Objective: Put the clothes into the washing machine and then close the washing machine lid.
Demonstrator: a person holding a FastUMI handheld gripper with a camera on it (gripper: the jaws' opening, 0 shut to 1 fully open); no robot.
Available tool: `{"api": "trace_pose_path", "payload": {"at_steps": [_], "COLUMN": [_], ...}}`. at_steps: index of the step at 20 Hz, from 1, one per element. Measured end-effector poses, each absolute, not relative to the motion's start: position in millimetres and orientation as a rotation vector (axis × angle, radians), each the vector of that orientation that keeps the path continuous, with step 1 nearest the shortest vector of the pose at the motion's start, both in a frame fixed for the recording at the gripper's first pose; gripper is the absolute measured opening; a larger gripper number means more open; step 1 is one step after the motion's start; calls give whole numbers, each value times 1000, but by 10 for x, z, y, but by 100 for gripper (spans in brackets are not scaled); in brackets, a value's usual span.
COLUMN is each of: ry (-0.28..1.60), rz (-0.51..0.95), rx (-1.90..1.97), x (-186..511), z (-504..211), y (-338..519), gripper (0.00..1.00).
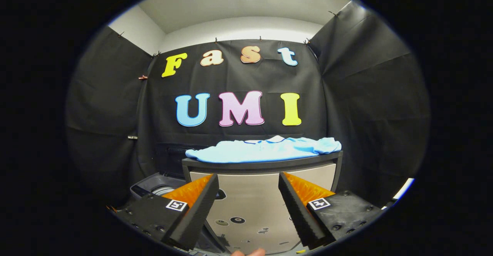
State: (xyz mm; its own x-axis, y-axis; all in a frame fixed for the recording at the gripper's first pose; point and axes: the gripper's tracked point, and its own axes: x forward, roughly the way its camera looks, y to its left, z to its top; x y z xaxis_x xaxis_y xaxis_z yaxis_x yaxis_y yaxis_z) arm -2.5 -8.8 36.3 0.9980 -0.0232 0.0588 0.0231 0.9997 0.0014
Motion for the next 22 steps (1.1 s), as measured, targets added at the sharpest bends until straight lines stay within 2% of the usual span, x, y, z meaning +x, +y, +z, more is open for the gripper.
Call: {"api": "trace_pose_path", "payload": {"at_steps": [14, 22], "ry": [-35, -16], "rz": [-76, -98], "rx": [-12, -10], "x": [95, 558], "z": [376, 675], "y": [-251, -264], "gripper": [98, 98]}}
